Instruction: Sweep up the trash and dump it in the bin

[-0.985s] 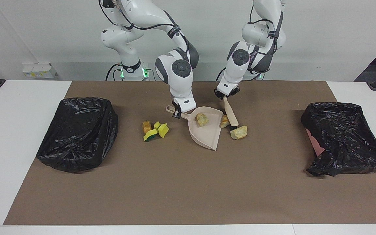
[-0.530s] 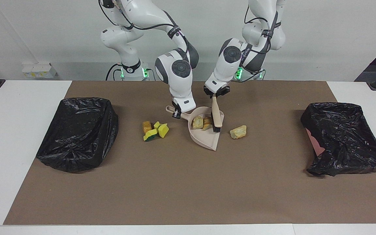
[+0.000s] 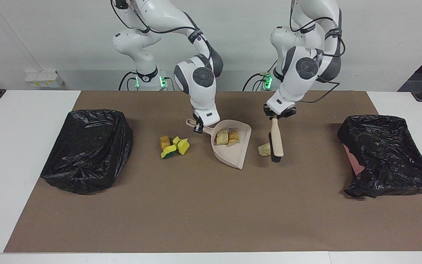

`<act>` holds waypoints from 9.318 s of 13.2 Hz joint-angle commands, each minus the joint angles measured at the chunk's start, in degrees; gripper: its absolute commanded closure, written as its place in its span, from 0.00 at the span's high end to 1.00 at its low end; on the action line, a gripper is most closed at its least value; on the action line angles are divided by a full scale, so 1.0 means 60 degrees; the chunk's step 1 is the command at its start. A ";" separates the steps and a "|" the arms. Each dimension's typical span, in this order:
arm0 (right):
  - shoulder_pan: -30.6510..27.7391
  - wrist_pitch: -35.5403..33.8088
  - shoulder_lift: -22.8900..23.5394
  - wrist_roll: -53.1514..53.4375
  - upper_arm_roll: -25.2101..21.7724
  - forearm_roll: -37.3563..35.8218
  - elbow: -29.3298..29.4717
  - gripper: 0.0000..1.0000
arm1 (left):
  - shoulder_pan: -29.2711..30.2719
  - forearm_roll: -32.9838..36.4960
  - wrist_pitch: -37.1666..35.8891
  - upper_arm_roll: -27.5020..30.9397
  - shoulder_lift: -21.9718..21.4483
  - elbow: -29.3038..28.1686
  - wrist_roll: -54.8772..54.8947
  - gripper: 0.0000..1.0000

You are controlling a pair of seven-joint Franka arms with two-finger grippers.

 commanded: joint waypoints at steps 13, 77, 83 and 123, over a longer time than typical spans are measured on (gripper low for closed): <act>-0.0020 0.0154 -0.0291 0.0137 0.0037 -0.0060 -0.0329 0.00 | -0.1705 -0.1006 -0.0362 -0.0261 0.0456 -0.0186 0.1027 0.00; -0.6188 -0.3171 -0.2490 0.0978 0.1604 -0.4048 0.1692 0.00 | 0.1487 0.0311 -0.3010 -0.0056 0.0161 0.5994 0.1053 1.00; -0.4110 -0.2132 -0.0136 0.7143 0.1619 -0.2625 0.2931 0.00 | 0.2074 0.0252 -0.3278 -0.0070 0.0267 0.6320 0.2137 1.00; -0.2422 -0.1874 0.0769 1.0627 0.1721 0.0145 0.3672 1.00 | 0.1972 0.0267 -0.3001 -0.0012 0.0208 0.6203 0.2271 1.00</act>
